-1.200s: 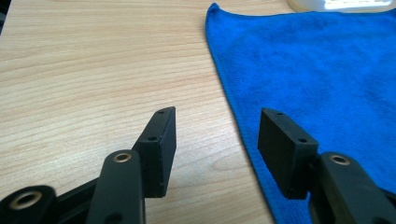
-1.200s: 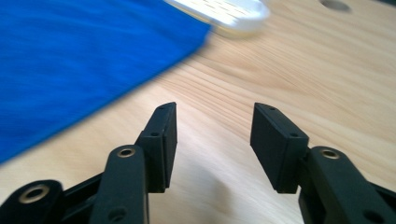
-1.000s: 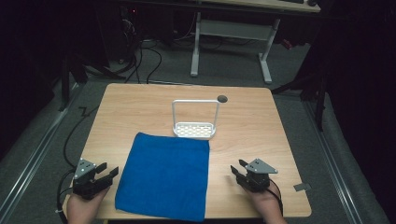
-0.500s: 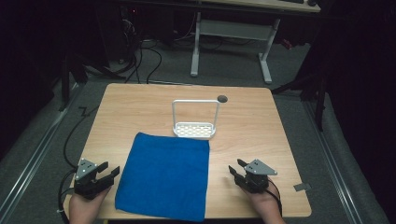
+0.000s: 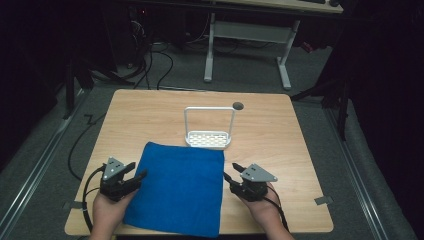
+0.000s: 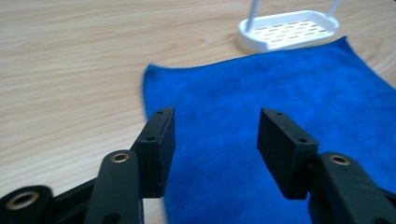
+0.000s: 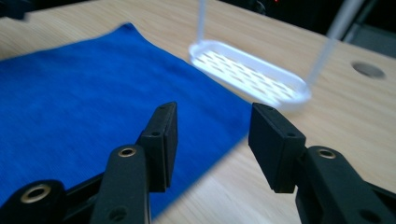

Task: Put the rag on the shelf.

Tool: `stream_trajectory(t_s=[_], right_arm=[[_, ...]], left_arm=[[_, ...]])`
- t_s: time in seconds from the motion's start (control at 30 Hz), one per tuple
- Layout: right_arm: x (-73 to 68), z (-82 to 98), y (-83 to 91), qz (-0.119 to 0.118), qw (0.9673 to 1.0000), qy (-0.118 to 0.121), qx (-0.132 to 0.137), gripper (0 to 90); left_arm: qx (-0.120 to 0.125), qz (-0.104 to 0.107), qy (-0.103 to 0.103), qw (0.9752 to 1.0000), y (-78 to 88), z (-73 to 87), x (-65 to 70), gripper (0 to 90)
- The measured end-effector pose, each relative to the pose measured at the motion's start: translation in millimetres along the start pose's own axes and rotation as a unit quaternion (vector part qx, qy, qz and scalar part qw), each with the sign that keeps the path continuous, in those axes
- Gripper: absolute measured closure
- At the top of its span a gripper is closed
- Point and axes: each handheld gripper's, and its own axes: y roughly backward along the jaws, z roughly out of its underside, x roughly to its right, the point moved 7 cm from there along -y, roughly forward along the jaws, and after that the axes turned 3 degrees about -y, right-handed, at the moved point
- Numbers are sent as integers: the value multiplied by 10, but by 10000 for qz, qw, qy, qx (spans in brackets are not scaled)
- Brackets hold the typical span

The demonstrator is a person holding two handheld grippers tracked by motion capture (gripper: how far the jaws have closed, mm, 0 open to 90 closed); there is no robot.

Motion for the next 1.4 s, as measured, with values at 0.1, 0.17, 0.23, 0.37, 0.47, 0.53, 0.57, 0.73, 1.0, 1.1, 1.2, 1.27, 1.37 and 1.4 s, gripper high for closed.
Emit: stream_trajectory(t_s=[0.1,0.17,0.23,0.37,0.47,0.53,0.57,0.73,1.0,1.1,1.2,1.27,1.37,1.4], right_arm=[[-189,-32,-106,-204,9998,84,5,579],[-327,59,-184,-364,9986,292,-253,631],[-402,138,-226,-483,9972,377,-427,741],[-476,231,-298,-692,9944,345,-723,848],[-481,288,-364,-669,9927,384,-930,900],[-459,333,-395,-634,9917,380,-1054,900],[-449,350,-403,-621,9912,381,-1102,900],[-376,454,-428,-607,9883,357,-1351,900],[-330,468,-401,-572,9881,379,-1378,900],[-300,484,-368,-546,9881,370,-1387,900],[-249,509,-316,-516,9877,365,-1429,900],[-206,530,-272,-482,9877,322,-1449,900],[-116,577,-178,-424,9875,235,-1499,900],[-93,587,-158,-403,9874,219,-1511,900]], left_arm=[[-85,-3,-130,9999,-49,60,55,571],[-374,-4,-333,9987,-84,139,57,617],[-522,82,-287,9982,-89,196,29,694],[-812,-5,-401,9959,-119,284,-17,809],[-1031,-4,-420,9938,-144,360,-59,842],[-1108,22,-410,9930,-150,388,-67,866],[-1149,34,-428,9925,-156,403,-67,866],[-1285,103,-518,9903,-188,434,-41,871],[-1252,259,-554,9902,-181,443,15,868],[-1262,357,-603,9895,-173,450,80,867],[-1277,478,-683,9883,-167,456,178,864],[-1287,567,-752,9872,-168,456,251,862],[-1302,738,-890,9847,-187,448,393,860],[-1292,773,-895,9845,-193,446,420,860]])
